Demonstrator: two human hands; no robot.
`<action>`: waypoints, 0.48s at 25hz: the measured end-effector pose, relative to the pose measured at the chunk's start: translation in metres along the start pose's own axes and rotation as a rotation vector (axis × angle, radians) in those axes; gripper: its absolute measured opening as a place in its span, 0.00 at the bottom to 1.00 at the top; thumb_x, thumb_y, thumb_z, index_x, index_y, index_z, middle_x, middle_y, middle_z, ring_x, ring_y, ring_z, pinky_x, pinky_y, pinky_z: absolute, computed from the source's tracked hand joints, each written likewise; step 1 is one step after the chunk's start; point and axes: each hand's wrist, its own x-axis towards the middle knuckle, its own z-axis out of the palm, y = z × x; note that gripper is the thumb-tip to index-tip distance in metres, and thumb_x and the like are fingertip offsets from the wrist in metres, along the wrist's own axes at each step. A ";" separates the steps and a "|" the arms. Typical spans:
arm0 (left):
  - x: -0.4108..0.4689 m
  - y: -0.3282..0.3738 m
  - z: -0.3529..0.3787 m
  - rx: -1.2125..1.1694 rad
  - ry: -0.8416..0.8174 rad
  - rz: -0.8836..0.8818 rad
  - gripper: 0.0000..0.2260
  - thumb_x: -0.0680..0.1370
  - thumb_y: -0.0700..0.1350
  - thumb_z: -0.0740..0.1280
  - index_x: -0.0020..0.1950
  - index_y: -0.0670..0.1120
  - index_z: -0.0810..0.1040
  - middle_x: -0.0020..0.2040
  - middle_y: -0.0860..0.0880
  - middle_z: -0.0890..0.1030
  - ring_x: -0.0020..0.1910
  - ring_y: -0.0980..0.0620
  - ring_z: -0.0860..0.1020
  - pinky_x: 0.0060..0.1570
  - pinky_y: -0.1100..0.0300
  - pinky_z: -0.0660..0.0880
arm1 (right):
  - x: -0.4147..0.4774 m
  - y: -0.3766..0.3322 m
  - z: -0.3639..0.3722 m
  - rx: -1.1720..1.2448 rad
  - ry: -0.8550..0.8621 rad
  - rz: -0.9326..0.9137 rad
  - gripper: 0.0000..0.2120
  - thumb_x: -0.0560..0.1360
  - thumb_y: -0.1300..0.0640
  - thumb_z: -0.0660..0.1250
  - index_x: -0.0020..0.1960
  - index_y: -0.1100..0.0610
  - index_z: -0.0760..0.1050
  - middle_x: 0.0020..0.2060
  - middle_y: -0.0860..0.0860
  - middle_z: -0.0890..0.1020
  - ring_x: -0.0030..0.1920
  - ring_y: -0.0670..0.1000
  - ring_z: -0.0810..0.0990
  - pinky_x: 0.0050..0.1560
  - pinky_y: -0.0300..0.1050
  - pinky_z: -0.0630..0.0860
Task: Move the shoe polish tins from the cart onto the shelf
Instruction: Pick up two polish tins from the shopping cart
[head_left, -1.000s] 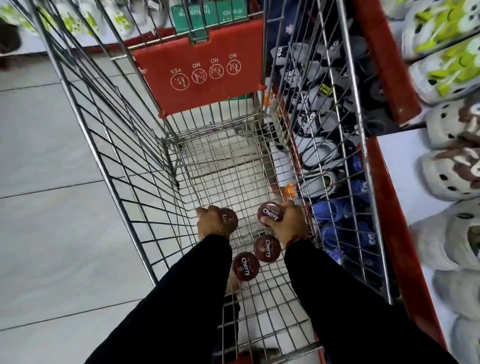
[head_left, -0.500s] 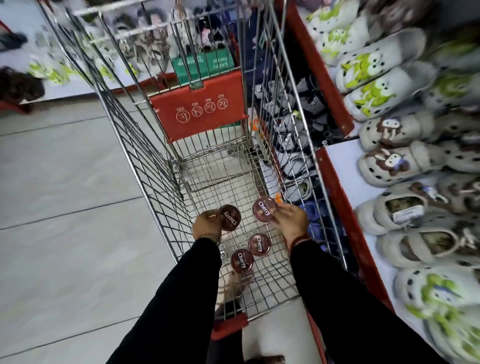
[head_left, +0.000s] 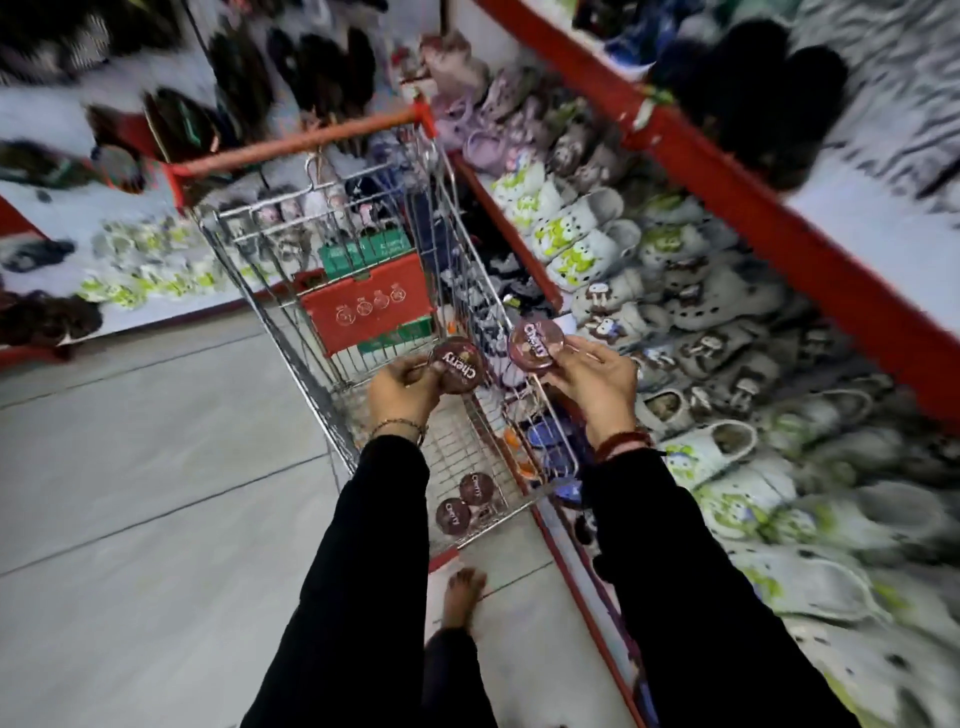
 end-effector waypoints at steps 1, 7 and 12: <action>-0.009 0.013 0.004 -0.015 -0.045 0.044 0.15 0.70 0.46 0.75 0.55 0.42 0.83 0.46 0.41 0.84 0.43 0.44 0.83 0.53 0.47 0.81 | -0.013 -0.021 -0.008 0.003 -0.005 -0.052 0.16 0.72 0.66 0.72 0.59 0.68 0.77 0.51 0.61 0.84 0.42 0.51 0.85 0.38 0.37 0.83; -0.090 0.108 0.047 -0.086 -0.302 0.274 0.13 0.75 0.38 0.71 0.60 0.38 0.80 0.40 0.43 0.82 0.23 0.61 0.80 0.26 0.69 0.78 | -0.088 -0.137 -0.083 0.037 0.046 -0.357 0.16 0.72 0.63 0.73 0.59 0.64 0.78 0.50 0.60 0.85 0.42 0.49 0.86 0.39 0.37 0.83; -0.144 0.159 0.104 -0.098 -0.523 0.346 0.12 0.75 0.39 0.71 0.58 0.40 0.81 0.42 0.44 0.83 0.28 0.55 0.83 0.32 0.64 0.82 | -0.131 -0.196 -0.151 0.082 0.180 -0.505 0.14 0.72 0.64 0.73 0.56 0.64 0.80 0.50 0.62 0.85 0.41 0.50 0.86 0.39 0.37 0.83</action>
